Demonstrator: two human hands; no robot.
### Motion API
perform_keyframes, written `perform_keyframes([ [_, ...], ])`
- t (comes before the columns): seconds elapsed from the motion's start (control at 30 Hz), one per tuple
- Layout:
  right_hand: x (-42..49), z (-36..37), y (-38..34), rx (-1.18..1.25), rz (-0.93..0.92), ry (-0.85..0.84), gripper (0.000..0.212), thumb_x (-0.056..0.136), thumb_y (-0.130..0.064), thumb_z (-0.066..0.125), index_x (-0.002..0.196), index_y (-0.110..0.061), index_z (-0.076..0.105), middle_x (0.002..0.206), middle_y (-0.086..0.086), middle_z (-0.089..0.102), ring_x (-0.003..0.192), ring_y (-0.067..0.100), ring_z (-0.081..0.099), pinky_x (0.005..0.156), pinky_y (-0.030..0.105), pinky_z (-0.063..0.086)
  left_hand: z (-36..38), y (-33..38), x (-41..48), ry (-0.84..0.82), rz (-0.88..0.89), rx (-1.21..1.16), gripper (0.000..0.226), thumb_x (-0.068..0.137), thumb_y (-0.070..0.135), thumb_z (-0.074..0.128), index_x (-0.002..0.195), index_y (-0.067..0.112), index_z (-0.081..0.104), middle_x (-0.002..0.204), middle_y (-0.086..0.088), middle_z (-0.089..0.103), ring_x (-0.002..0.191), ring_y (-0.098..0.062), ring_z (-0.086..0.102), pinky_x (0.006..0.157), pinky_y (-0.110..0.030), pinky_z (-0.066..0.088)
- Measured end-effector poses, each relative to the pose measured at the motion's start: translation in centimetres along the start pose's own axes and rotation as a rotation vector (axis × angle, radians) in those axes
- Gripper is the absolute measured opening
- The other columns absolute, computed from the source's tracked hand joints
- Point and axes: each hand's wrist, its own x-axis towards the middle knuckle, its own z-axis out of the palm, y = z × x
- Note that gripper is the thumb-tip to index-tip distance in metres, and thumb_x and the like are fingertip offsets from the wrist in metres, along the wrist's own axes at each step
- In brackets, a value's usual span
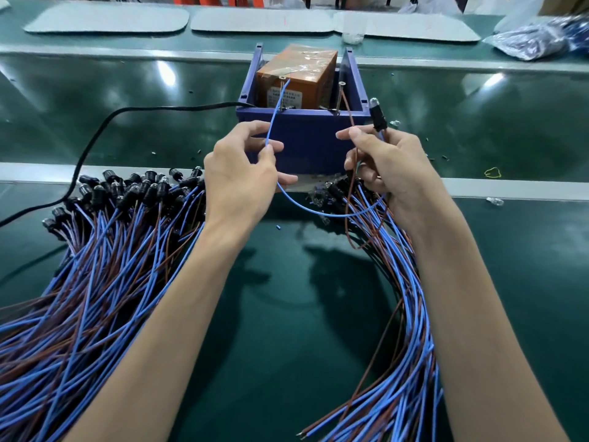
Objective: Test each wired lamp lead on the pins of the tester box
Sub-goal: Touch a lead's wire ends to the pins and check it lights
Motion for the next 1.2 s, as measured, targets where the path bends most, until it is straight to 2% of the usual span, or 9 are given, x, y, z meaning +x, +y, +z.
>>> perform_keyframes([
  [0.1, 0.01, 0.08, -0.08, 0.009, 0.002, -0.012, 0.021, 0.098, -0.013, 0.049, 0.086, -0.012, 0.066, 0.051, -0.002, 0.058, 0.036, 0.004, 0.030, 0.034, 0.011, 0.021, 0.00, -0.12, 0.04, -0.001, -0.010, -0.002, 0.024, 0.093, 0.006, 0.047, 0.102, 0.025, 0.058, 0.090, 0.011, 0.068, 0.054, -0.016, 0.070, 0.073, -0.043, 0.059],
  [0.37, -0.02, 0.24, 0.01, 0.000, -0.005, -0.040, 0.021, 0.097, -0.010, 0.050, 0.083, -0.010, 0.066, 0.050, -0.003, 0.059, 0.035, 0.004, 0.030, 0.034, 0.011, 0.021, -0.05, 0.15, -0.05, 0.003, -0.044, -0.031, 0.034, 0.090, -0.001, 0.037, 0.114, 0.015, 0.054, 0.098, 0.006, 0.065, 0.054, -0.017, 0.070, 0.060, -0.033, 0.060],
  [0.6, 0.08, -0.06, 0.08, 0.021, -0.008, -0.009, 0.016, 0.093, -0.008, 0.051, 0.088, -0.005, 0.066, 0.049, -0.001, 0.060, 0.033, 0.004, 0.030, 0.033, 0.010, 0.022, -0.19, 0.46, 0.00, 0.010, -0.047, -0.008, 0.033, 0.091, 0.000, 0.034, 0.111, 0.022, 0.047, 0.101, 0.011, 0.061, 0.053, -0.018, 0.070, 0.069, -0.040, 0.060],
  [0.83, 0.24, -0.19, 0.09, 0.027, -0.015, 0.011, 0.017, 0.093, -0.007, 0.051, 0.087, -0.004, 0.066, 0.047, -0.002, 0.059, 0.032, 0.004, 0.031, 0.033, 0.010, 0.023, -0.19, 0.73, -0.04, 0.010, -0.062, -0.009, 0.033, 0.091, -0.001, 0.035, 0.110, 0.022, 0.047, 0.101, 0.011, 0.061, 0.053, -0.018, 0.070, 0.065, -0.038, 0.060],
  [1.03, 0.22, -0.26, 0.17, 0.015, -0.014, 0.011, 0.017, 0.093, -0.008, 0.051, 0.090, -0.003, 0.067, 0.049, -0.001, 0.060, 0.033, 0.004, 0.031, 0.034, 0.011, 0.023, -0.15, 0.76, -0.13, 0.008, -0.068, -0.011, 0.035, 0.092, -0.001, 0.035, 0.118, 0.017, 0.050, 0.101, 0.010, 0.061, 0.052, -0.017, 0.070, 0.060, -0.032, 0.060],
  [1.2, 0.21, -0.27, 0.14, 0.004, -0.015, 0.020, 0.017, 0.092, -0.008, 0.051, 0.090, -0.003, 0.068, 0.049, -0.001, 0.060, 0.034, 0.004, 0.031, 0.034, 0.011, 0.023, -0.14, 0.77, -0.24, 0.008, -0.074, -0.019, 0.036, 0.092, -0.001, 0.034, 0.120, 0.015, 0.049, 0.102, 0.008, 0.061, 0.053, -0.018, 0.070, 0.062, -0.034, 0.060],
])
